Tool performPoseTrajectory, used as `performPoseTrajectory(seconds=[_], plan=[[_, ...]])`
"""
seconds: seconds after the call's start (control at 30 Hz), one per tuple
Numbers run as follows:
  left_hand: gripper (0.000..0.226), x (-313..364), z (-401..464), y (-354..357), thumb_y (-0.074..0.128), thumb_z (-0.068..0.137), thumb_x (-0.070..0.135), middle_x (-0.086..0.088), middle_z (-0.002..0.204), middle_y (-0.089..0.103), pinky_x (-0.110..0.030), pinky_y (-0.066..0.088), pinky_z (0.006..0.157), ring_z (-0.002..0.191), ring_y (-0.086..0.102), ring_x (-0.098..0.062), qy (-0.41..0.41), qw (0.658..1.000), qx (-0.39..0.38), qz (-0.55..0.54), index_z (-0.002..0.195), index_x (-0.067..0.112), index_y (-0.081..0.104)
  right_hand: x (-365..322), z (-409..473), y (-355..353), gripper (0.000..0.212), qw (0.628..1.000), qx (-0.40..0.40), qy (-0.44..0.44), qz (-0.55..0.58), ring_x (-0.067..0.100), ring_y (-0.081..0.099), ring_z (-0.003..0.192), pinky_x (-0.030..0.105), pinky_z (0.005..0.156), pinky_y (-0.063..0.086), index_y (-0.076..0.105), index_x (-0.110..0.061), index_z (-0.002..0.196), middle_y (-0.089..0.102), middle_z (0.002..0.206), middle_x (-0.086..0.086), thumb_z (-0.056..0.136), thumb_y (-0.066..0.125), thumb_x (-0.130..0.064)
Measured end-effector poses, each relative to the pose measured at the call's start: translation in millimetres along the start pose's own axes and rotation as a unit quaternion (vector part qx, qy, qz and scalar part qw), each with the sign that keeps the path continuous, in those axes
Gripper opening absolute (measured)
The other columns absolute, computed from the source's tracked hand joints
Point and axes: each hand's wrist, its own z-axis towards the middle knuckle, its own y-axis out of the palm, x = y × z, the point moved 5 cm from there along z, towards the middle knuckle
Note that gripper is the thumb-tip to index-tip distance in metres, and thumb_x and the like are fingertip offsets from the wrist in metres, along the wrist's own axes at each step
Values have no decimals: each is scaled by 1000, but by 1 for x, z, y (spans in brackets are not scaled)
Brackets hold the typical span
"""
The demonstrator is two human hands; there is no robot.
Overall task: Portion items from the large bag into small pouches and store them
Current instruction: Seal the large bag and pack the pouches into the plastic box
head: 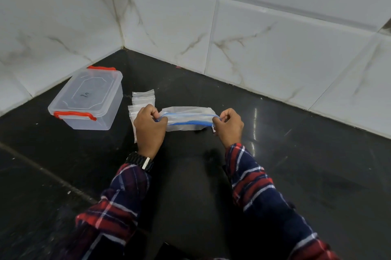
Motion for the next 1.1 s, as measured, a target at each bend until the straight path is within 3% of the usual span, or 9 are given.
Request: performPoseTrajectory(seconds=[0.1,0.2,0.33,0.47,0.63,0.73,0.87,1.0,1.1], plan=[[21,-2,-1,-1,66,84,6,-8,85,58,-19,50,66,84,60,-19,-21,999,-28,-19,73,8,48,1,1,0,14,998,-50,24,43,12,60,60,28,56,58,55,-9,80,52,72,-1,84,61,3],[15,-6,-1,-1,65,86,11,-6,90,60,-30,55,73,89,62,-21,-43,997,-60,-36,80,6,53,4,2,1,6,986,-118,56,99,18,66,76,34,68,61,60,-6,89,60,81,3,88,62,-1],[14,-7,-1,-2,64,89,20,-6,96,64,-39,58,80,91,65,-22,-75,991,-93,-62,86,7,59,3,4,1,16,972,-161,72,157,21,65,75,28,68,60,62,4,106,64,91,14,91,60,-2],[13,-4,1,-6,68,86,15,-8,95,64,-32,57,75,90,65,-23,-74,992,-83,-62,82,6,59,5,8,-4,5,982,-127,55,125,18,66,64,25,61,58,65,-3,90,66,80,13,88,63,1],[29,0,0,-2,66,81,2,-17,83,63,-40,55,66,77,65,-35,-60,994,-83,-40,69,19,46,2,4,-6,16,995,-63,33,71,16,58,48,33,54,57,59,-9,75,56,60,4,82,66,3],[26,1,-1,2,59,82,-2,-17,79,61,-44,55,62,71,63,-34,-28,996,-83,-22,72,17,45,0,2,-6,26,1000,-10,-14,18,21,57,53,27,43,52,52,-15,67,52,65,7,78,66,4],[18,1,-5,7,54,87,-3,-12,80,61,-41,58,59,70,66,-26,-4,997,-81,0,75,9,48,-4,1,-6,34,997,29,-65,-19,21,44,62,22,54,45,40,-20,61,45,67,0,72,58,6],[37,-2,-6,9,56,80,-5,-16,70,55,-54,53,61,70,59,-35,2,997,-78,3,61,20,35,-3,2,-6,32,999,5,-52,-7,16,45,64,33,52,52,39,-19,64,45,68,1,76,54,6],[28,-4,-4,8,60,83,-1,-11,80,59,-51,56,67,80,63,-28,-22,996,-90,-3,71,18,43,-2,2,-5,21,997,-66,-41,3,14,53,67,21,51,53,49,-14,74,52,72,3,84,61,0]])
